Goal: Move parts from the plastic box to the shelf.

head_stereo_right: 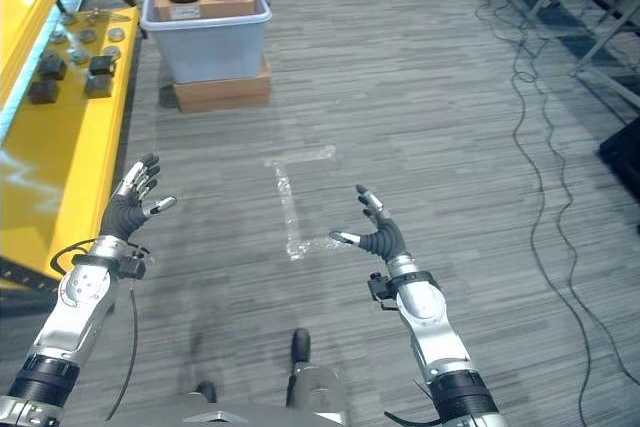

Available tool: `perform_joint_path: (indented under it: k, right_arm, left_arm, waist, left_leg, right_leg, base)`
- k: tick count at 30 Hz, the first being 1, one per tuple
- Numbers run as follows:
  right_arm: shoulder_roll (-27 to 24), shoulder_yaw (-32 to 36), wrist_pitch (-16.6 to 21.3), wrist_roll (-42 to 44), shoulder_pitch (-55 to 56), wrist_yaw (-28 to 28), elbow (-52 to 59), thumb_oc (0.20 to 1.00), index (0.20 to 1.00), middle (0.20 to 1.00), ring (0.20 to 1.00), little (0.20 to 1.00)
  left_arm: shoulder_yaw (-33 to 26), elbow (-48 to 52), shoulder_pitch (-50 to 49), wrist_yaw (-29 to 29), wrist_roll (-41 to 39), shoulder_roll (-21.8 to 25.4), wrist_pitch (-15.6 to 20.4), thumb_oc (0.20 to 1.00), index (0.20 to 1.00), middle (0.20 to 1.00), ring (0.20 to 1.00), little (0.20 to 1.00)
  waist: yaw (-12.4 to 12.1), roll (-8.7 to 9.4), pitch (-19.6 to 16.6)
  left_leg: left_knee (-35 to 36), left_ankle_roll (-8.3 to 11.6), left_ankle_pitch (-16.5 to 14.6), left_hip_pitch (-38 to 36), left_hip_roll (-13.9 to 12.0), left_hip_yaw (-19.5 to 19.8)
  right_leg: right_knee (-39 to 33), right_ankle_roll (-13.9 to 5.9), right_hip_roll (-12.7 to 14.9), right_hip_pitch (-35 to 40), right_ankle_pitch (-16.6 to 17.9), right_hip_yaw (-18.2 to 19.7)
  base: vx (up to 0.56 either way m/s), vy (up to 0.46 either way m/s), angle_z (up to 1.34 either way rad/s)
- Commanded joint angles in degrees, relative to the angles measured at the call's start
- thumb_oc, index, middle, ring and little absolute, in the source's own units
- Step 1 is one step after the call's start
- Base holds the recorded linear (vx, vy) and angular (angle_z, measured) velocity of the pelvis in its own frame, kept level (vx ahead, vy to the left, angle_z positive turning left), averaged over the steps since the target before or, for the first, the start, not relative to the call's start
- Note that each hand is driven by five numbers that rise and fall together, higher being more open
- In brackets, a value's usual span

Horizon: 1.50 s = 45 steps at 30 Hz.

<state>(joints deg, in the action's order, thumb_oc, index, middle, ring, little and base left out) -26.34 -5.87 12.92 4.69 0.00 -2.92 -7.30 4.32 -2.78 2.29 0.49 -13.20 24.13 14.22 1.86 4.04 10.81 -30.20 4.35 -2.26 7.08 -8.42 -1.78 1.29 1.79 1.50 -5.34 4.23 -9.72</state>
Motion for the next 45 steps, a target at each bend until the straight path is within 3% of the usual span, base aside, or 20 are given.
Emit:
perform_joint_path:
  k: [1,4,6,9,12,15,18,19,20,21,22,25,28,32,34,36,40,41,42,45]
  right_arm:
    - [-3.72,0.04,2.45,3.46,-2.85,-1.06,4.36,1.0,1.0,1.0,1.0,1.0]
    - [-4.82,-0.16,2.09,2.28,-3.79,-0.33,4.28,1.0,1.0,1.0,1.0,1.0]
    - [-5.34,-0.09,2.13,2.05,-4.31,-0.57,4.66,1.0,1.0,1.0,1.0,1.0]
    - [-4.59,-1.16,2.38,1.96,-5.86,0.47,3.2,1.0,1.0,1.0,1.0,1.0]
    - [-2.91,-1.62,2.29,1.4,-6.38,1.06,2.63,1.0,1.0,1.0,1.0,1.0]
    - [-0.73,-2.67,1.43,0.55,-4.6,-0.14,2.29,1.0,1.0,1.0,1.0,1.0]
    - [0.61,-3.54,0.8,-0.38,-2.95,-1.36,2.35,1.0,1.0,1.0,1.0,1.0]
    - [1.51,-4.07,0.32,0.51,-1.4,-3.11,2.45,1.0,1.0,1.0,1.0,1.0]
    - [1.86,-3.82,0.19,0.88,-0.31,-3.68,2.77,1.0,1.0,1.0,1.0,1.0]
    - [1.85,-3.79,0.16,0.88,-0.3,-3.7,2.82,1.0,1.0,1.0,1.0,1.0]
    - [1.69,-4.27,-0.07,0.24,0.38,-4.39,2.82,1.0,1.0,1.0,1.0,1.0]
    - [1.64,-3.92,-0.53,-0.86,0.09,-4.87,3.72,1.0,1.0,1.0,1.0,1.0]
    - [1.54,-3.21,-0.25,1.07,0.17,-4.78,4.03,1.0,1.0,1.0,1.0,1.0]
    - [1.2,-2.44,-0.15,1.42,0.23,-3.45,4.06,1.0,1.0,1.0,1.0,1.0]
    - [0.83,-1.8,-0.18,1.05,0.51,-3.2,4.2,1.0,1.0,1.0,1.0,1.0]
    - [0.49,-0.56,0.25,1.66,2.66,-3.54,4.61,1.0,1.0,1.0,1.0,1.0]
    - [-0.68,-0.09,0.48,2.68,3.5,-4.32,4.68,1.0,1.0,1.0,1.0,1.0]
    - [-1.07,-0.04,0.55,3.26,3.54,-4.48,4.74,1.0,1.0,1.0,1.0,1.0]
    - [-1.83,0.46,0.35,4.2,3.42,-4.22,4.78,1.0,1.0,1.0,1.0,1.0]
    - [-3.06,0.56,0.06,3.0,2.89,-3.33,4.02,1.0,1.0,1.0,1.0,1.0]
  left_arm:
    - [0.0,3.12,1.48,0.28,0.92,1.13,2.84,1.0,1.0,1.0,1.0,1.0]
    - [0.11,3.45,1.38,0.59,0.89,0.42,2.85,1.0,1.0,1.0,1.0,1.0]
    - [-0.69,4.11,-1.1,0.03,0.48,-0.13,3.02,1.0,1.0,1.0,1.0,1.0]
    - [-1.32,4.28,-2.44,0.5,1.44,0.02,2.99,1.0,1.0,1.0,1.0,1.0]
    - [-1.86,3.83,-2.36,1.54,2.47,-0.34,3.1,1.0,1.0,1.0,1.0,1.0]
    - [-2.35,3.62,-3.78,1.43,3.81,-0.24,2.7,1.0,1.0,1.0,1.0,1.0]
    - [-2.38,3.49,-4.28,1.27,4.92,0.54,2.33,1.0,1.0,1.0,1.0,1.0]
    - [-1.74,3.59,-3.55,1.06,4.96,1.39,2.09,1.0,1.0,1.0,1.0,1.0]
    - [-1.58,3.92,-3.25,0.64,4.86,1.77,1.86,1.0,1.0,1.0,1.0,1.0]
    - [-1.58,3.94,-3.23,0.63,4.84,1.77,1.84,1.0,1.0,1.0,1.0,1.0]
    - [-1.58,4.09,-2.17,1.1,5.36,2.65,1.86,1.0,1.0,1.0,1.0,1.0]
    - [-2.64,4.82,-1.24,1.87,6.68,3.11,1.61,1.0,1.0,1.0,1.0,1.0]
    - [-2.81,4.45,-1.64,2.11,5.92,2.15,1.93,1.0,1.0,1.0,1.0,1.0]
    - [-2.12,3.0,-0.61,3.01,7.47,1.3,1.95,1.0,1.0,1.0,1.0,1.0]
    - [-1.65,2.2,0.33,3.07,8.06,0.79,2.27,1.0,1.0,1.0,1.0,1.0]
    - [-0.46,1.5,0.02,2.13,7.78,0.18,2.44,1.0,1.0,1.0,1.0,1.0]
    - [-0.28,1.37,-1.43,1.24,6.76,-0.54,2.34,1.0,1.0,1.0,1.0,1.0]
    - [-0.37,1.39,-2.0,1.06,6.12,-0.57,2.4,1.0,1.0,1.0,1.0,1.0]
    - [-0.63,1.65,-2.91,1.05,5.61,-0.27,2.21,1.0,1.0,1.0,1.0,1.0]
    - [-0.78,1.91,-3.77,1.23,5.01,-0.66,2.2,1.0,1.0,1.0,1.0,1.0]
  waist:
    - [-1.26,-0.13,0.99]
    - [-2.47,-0.06,1.77]
    - [-5.13,-0.99,0.76]
    - [-8.35,-1.95,-0.73]
    - [-9.32,-1.9,-1.63]
    - [-10.75,-1.3,-4.06]
    - [-11.21,1.04,-5.54]
    - [-10.59,2.39,-5.11]
    - [-10.0,2.19,-4.5]
    - [-10.11,2.02,-4.6]
    - [-8.36,0.79,-3.03]
    - [-6.15,-1.86,-1.3]
    - [-3.76,-2.23,-0.68]
    - [-1.53,-1.22,-0.67]
    - [-0.68,-1.05,-0.87]
    - [-0.32,0.06,-2.13]
    - [0.2,-1.36,-2.53]
    - [-0.05,-1.57,-2.06]
    - [-0.94,-1.5,-0.27]
    - [-1.9,-0.4,0.54]
  left_leg:
    - [-11.83,-1.58,4.54,-1.26,2.22,0.83]
    - [-12.2,-1.86,2.37,5.14,2.52,-0.57]
    - [4.96,-2.13,0.81,8.75,5.08,-2.04]
    - [28.46,-1.24,6.71,9.82,6.95,-1.24]
    - [35.04,-0.94,8.74,11.83,6.69,-4.14]
    - [33.22,-2.38,12.81,9.96,7.45,-3.57]
    - [30.64,-4.5,11.08,9.02,9.86,-3.77]
    - [28.52,-6.62,7.98,6.82,12.05,-4.12]
    - [27.48,-7.79,6.3,5.35,12.63,-3.69]
    - [27.4,-7.82,6.39,5.58,12.42,-3.75]
    - [26.43,-9.72,3.06,1.73,12.75,-2.5]
    - [27.94,-10.9,0.55,-5.32,11.93,0.09]
    - [30.09,-9.81,-1.19,-10.78,12.14,3.07]
    - [33.1,-8.11,-3.31,-15.95,12.46,7.92]
    - [33.75,-7.51,-4.77,-18.15,12.43,10.12]
    - [29.99,-6.83,-7.13,-18.55,12.88,12.48]
    - [15.3,-3.18,-5.03,-15.25,11.95,11.97]
    - [8.98,-1.7,-2.56,-12.42,12.02,11.01]
    - [-6.08,1.64,4.08,-4.93,13.01,10.18]
    - [-11.22,0.63,3.52,3.14,12.3,6.37]
  right_leg:
    - [0.55,-2.74,1.68,6.24,-6.9,0.45]
    - [-1.44,-2.64,1.87,9.69,-8.27,0.42]
    - [-4.76,-3.98,1.42,14.0,-9.99,0.33]
    - [-6.29,-5.16,0.53,17.71,-12.27,0.89]
    - [-6.29,-5.7,0.27,21.26,-14.9,1.96]
    - [-5.4,-6.93,1.92,24.36,-15.96,3.34]
    - [1.12,-9.3,5.54,23.31,-12.56,3.52]
    - [13.59,-11.89,8.19,20.17,-2.23,4.21]
    - [21.3,-12.63,8.95,17.44,3.38,4.77]
    - [21.39,-12.63,8.78,17.13,3.53,4.93]
    - [32.06,-12.93,9.95,12.1,9.82,4.53]
    - [36.61,-10.31,10.96,1.89,3.4,1.16]
    - [23.36,-8.82,6.58,-2.56,-4.27,-1.3]
    - [2.41,-9.93,0.25,-4.85,-2.86,3.6]
    - [-0.39,-10.62,-0.95,-6.2,-0.8,6.05]
    - [-1.54,-8.86,0.39,-3.32,0.65,6.55]
    - [-2.12,-7.02,-0.84,1.57,-1.0,6.01]
    - [-2.44,-6.39,-0.77,3.3,-1.77,5.56]
    - [-2.38,-4.86,-0.63,5.95,-3.24,5.07]
    - [-3.07,-3.88,0.56,9.33,-4.64,4.84]
  base:
    - [0.17,-0.206,-0.3]
    - [0.38,-0.131,-0.06]
    - [0.6,0.049,-0.05]
    - [0.53,0.074,-0.29]
    - [0.53,0.108,-0.29]
    - [0.53,0.174,-0.22]
    - [0.56,0.255,-0.23]
    - [0.42,0.294,0.17]
    - [0.41,0.293,0.0]
    - [0.44,0.303,0.44]
    - [0.43,0.277,0.46]
    - [0.51,0.201,0.65]
    - [0.44,-0.029,0.37]
    - [0.44,-0.099,0.83]
    - [0.5,-0.134,1.17]
    - [0.5,-0.253,1.2]
    - [0.3,-0.148,1.05]
    - [0.23,-0.125,0.66]
    - [0.27,-0.184,0.46]
    - [0.21,-0.109,-0.04]
